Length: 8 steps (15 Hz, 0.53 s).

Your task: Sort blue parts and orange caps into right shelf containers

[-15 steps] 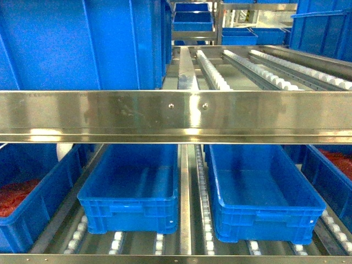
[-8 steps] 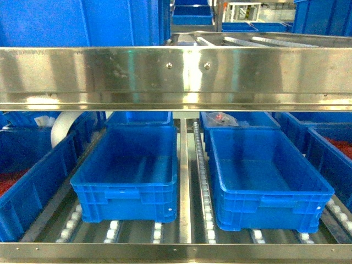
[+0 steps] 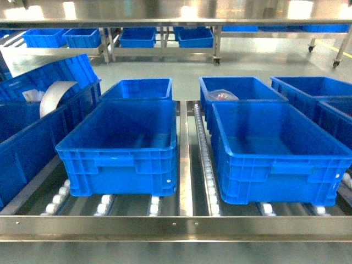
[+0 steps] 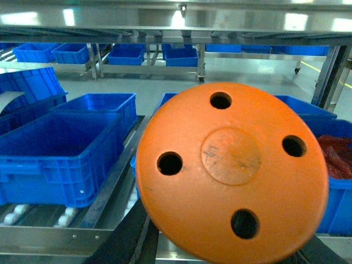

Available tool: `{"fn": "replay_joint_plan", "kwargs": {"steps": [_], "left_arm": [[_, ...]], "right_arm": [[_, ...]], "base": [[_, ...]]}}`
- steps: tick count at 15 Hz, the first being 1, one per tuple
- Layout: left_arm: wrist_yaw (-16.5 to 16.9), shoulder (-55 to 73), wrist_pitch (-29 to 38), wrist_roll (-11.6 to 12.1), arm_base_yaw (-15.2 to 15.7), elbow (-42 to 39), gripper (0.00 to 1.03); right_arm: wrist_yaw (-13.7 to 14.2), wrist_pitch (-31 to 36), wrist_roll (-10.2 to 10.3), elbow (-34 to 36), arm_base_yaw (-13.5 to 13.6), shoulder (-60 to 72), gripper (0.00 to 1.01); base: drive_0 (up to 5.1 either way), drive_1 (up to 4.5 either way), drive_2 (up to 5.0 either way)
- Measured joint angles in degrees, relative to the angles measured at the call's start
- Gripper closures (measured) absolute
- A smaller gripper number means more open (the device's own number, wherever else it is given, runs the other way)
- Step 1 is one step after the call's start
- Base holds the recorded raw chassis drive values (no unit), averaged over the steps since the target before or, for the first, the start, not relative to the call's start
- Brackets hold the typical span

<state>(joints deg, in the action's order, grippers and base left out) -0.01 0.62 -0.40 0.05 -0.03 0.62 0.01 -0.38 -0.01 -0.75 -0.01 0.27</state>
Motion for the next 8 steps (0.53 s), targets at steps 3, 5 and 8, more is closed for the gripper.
{"fn": "replay_joint_plan", "kwargs": {"steps": [3,5,8], "left_arm": [[-0.09,0.0,0.0,0.0,0.0,0.0,0.6],[-0.02,0.0,0.02,0.0,0.0,0.0,0.6],[-0.02,0.0,0.0,0.0,0.0,0.0,0.6]], "right_arm": [[-0.02,0.02,0.0,0.0,0.0,0.0,0.6],[-0.04,0.02,-0.02,0.0,0.0,0.0,0.6],[-0.09,0.04,0.0,0.0,0.0,0.0,0.6]], "base": [[0.0,0.0,0.0],[0.0,0.0,0.0],[0.0,0.0,0.0]]}}
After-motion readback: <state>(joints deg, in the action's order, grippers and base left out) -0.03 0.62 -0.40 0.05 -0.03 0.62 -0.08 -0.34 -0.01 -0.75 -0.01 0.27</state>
